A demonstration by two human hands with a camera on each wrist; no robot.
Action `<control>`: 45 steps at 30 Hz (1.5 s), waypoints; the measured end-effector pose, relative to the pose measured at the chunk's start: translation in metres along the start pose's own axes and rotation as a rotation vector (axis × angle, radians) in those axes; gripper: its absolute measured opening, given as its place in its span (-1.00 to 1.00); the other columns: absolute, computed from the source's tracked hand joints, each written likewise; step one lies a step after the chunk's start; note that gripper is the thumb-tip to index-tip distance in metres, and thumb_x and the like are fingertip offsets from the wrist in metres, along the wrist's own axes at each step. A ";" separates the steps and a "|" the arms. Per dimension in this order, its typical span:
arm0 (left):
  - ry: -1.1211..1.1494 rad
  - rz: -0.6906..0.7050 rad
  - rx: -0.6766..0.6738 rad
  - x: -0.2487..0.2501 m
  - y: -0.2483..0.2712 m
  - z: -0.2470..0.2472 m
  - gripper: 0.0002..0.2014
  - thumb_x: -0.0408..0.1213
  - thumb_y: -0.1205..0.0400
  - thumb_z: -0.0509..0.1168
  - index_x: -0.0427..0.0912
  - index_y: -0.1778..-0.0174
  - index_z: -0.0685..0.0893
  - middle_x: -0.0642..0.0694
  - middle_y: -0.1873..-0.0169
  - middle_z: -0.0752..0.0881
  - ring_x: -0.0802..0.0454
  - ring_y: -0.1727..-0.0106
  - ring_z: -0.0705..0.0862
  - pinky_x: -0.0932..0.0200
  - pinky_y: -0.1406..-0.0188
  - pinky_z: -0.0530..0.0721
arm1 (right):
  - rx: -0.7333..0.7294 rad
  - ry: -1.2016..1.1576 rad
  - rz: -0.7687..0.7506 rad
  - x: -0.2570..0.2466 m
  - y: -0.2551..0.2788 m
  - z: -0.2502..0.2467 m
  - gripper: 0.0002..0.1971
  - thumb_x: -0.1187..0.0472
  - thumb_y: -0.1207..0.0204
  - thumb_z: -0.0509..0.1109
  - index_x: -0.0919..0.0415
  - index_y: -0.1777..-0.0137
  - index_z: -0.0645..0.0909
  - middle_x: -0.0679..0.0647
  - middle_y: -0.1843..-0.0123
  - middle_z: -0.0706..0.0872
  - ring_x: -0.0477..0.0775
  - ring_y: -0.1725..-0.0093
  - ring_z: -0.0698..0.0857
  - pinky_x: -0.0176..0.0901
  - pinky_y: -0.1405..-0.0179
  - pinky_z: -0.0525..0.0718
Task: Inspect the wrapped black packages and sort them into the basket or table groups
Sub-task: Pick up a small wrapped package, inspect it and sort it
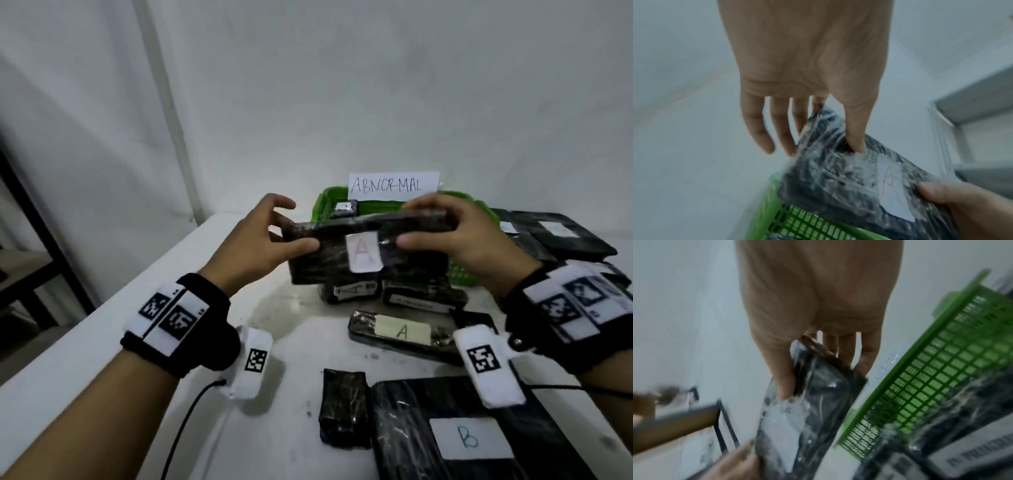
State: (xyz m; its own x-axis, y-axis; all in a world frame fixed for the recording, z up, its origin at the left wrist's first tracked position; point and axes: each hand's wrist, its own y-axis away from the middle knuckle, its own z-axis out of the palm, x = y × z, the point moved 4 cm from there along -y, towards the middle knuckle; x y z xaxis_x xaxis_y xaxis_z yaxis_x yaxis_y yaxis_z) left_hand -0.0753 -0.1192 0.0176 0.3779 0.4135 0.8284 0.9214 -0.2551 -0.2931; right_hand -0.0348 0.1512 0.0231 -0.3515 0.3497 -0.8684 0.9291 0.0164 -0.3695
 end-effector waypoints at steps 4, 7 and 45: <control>0.392 0.003 -0.130 0.009 -0.008 0.032 -0.34 -0.10 -0.42 0.48 -0.06 -0.45 0.46 -0.07 -0.16 0.70 0.04 -0.03 0.76 0.13 0.14 0.77 | 0.315 -0.516 0.078 0.010 -0.008 -0.020 -0.47 0.16 -0.17 0.65 0.21 -0.19 0.70 0.06 0.09 0.88 0.03 0.17 0.85 -0.08 0.24 0.81; 0.563 0.030 -0.173 0.023 -0.023 0.061 -0.38 -0.21 -0.50 0.45 -0.08 -0.49 0.40 -0.06 -0.13 0.76 0.00 0.02 0.83 0.14 0.18 0.78 | 0.428 -0.607 0.176 0.023 -0.016 -0.022 -0.57 0.15 -0.43 0.59 0.22 -0.29 0.67 0.06 0.05 0.89 0.03 0.11 0.88 0.07 0.18 0.85; 0.502 0.121 0.094 0.034 -0.063 0.098 -0.74 -0.30 -0.56 0.50 -0.14 -0.09 0.59 -0.01 0.24 0.73 0.17 0.38 0.68 0.29 0.65 0.46 | 0.427 -0.125 0.070 0.023 -0.013 -0.061 -0.67 0.24 -0.32 0.72 0.23 -0.06 0.77 0.14 0.11 0.90 0.24 0.12 0.88 0.46 0.03 0.77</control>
State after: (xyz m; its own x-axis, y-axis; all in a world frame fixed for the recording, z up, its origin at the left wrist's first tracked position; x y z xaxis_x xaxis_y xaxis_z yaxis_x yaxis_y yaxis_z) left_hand -0.1116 -0.0031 0.0175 0.4134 -0.0898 0.9061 0.8868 -0.1861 -0.4230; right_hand -0.0482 0.2158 0.0284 -0.3250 0.2201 -0.9197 0.8297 -0.4004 -0.3890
